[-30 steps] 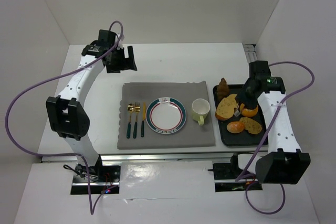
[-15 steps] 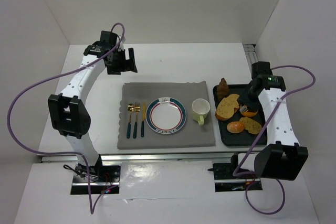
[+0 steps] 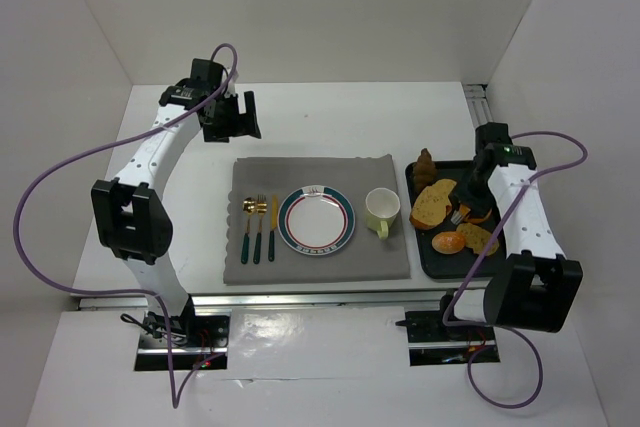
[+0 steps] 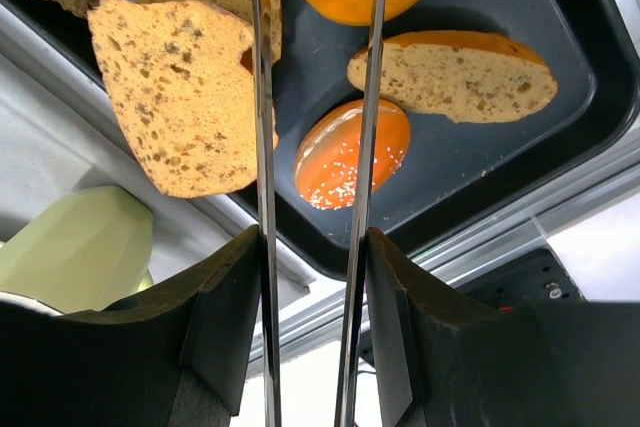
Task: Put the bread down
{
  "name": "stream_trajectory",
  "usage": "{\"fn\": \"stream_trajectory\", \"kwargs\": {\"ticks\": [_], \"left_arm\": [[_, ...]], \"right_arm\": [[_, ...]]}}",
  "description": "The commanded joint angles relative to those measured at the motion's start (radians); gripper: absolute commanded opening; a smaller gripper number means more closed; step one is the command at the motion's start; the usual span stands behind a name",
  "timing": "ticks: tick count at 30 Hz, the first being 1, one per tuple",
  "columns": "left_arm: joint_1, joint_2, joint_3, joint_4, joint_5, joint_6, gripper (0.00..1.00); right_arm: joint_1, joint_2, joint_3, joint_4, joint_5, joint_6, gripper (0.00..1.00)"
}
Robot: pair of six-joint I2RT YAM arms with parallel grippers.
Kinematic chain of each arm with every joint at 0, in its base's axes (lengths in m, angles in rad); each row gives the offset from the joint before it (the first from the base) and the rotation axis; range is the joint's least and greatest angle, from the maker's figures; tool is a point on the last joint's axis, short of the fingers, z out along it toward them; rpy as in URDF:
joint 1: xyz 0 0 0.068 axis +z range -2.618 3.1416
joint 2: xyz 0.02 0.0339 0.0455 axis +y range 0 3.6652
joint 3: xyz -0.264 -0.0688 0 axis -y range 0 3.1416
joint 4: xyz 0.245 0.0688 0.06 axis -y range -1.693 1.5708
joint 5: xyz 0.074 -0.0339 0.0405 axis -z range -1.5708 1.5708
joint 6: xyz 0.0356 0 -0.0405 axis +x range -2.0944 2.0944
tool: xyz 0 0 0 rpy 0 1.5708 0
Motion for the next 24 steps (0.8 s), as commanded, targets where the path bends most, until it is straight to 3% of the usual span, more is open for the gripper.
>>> {"fn": "stream_trajectory", "kwargs": {"ticks": [1,3,4,6,9,16,19,21,24], "left_arm": [[-0.005,-0.011,-0.009,0.005,-0.006,0.025,0.99],[-0.005,-0.011,-0.009,0.005,-0.006,0.025,0.99],[-0.005,-0.011,-0.009,0.005,-0.006,0.025,0.99],[-0.005,-0.011,-0.009,0.005,-0.006,0.025,0.99],[-0.005,-0.011,-0.019,0.014,-0.006,0.025,0.99],[-0.005,-0.011,-0.019,0.014,-0.024,0.025,0.99],[-0.005,-0.011,0.001,0.014,-0.037,0.025,0.99],[-0.005,-0.021,0.001,0.014,-0.058,0.016,0.99],[-0.005,-0.031,0.001,0.005,-0.080,0.007,0.99]], "right_arm": [[-0.009,-0.004,0.003,0.068,-0.007,-0.020,0.51],[-0.020,-0.004,0.015,0.068,-0.007,-0.029,0.45],[-0.020,-0.004,0.034,0.068,-0.007,-0.029,0.36],[-0.029,-0.004,0.058,0.068,0.004,-0.038,0.27],[-0.029,-0.013,0.091,0.055,0.004,-0.047,0.20],[-0.029,-0.033,0.190,-0.009,0.022,-0.047,0.14],[-0.029,-0.022,0.287,-0.020,-0.062,-0.107,0.13],[0.000,0.005,0.363,-0.009,-0.134,-0.129,0.12],[0.139,0.094,0.506,-0.034,-0.153,-0.120,0.08]]}}
